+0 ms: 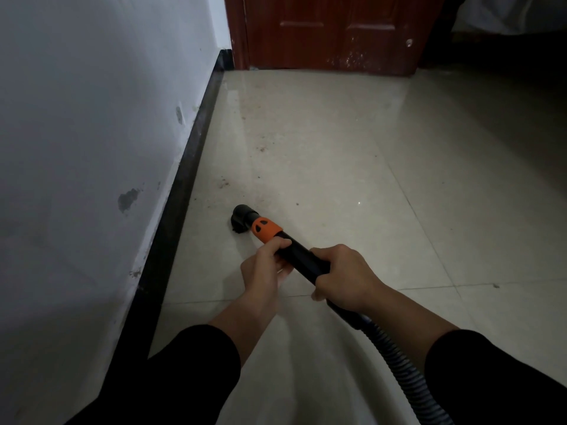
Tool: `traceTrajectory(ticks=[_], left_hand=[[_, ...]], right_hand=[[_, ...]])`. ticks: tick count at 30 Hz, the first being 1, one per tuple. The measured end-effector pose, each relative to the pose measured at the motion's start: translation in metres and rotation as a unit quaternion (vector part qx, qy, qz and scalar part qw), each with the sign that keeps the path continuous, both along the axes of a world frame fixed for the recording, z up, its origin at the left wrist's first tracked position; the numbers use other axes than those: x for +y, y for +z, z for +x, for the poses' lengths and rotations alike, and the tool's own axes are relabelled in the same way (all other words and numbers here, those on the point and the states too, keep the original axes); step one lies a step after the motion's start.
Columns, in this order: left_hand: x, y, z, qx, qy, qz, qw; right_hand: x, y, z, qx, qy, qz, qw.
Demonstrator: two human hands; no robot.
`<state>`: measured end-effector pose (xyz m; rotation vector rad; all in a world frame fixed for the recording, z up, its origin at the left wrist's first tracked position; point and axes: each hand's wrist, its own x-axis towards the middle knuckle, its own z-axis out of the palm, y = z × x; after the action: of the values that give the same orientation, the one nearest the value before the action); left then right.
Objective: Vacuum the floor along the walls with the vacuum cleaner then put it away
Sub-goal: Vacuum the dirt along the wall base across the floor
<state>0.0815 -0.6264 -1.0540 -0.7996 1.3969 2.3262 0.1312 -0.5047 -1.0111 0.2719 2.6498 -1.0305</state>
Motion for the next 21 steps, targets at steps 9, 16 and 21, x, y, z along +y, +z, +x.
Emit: traceTrajectory(ticks=[9,16,21], left_hand=[[0.026,-0.001,0.004,-0.005,-0.017,0.004,1.000],[0.029,-0.007,-0.004,-0.008,-0.020,-0.004,1.000],[0.030,-0.011,-0.015,0.000,-0.016,-0.006,1.000]], right_hand=[[0.022,0.001,0.009,0.003,-0.019,0.013,1.000],[0.024,-0.007,0.004,0.015,-0.028,0.011,0.999],[0.020,-0.014,-0.003,0.031,-0.037,0.009,0.999]])
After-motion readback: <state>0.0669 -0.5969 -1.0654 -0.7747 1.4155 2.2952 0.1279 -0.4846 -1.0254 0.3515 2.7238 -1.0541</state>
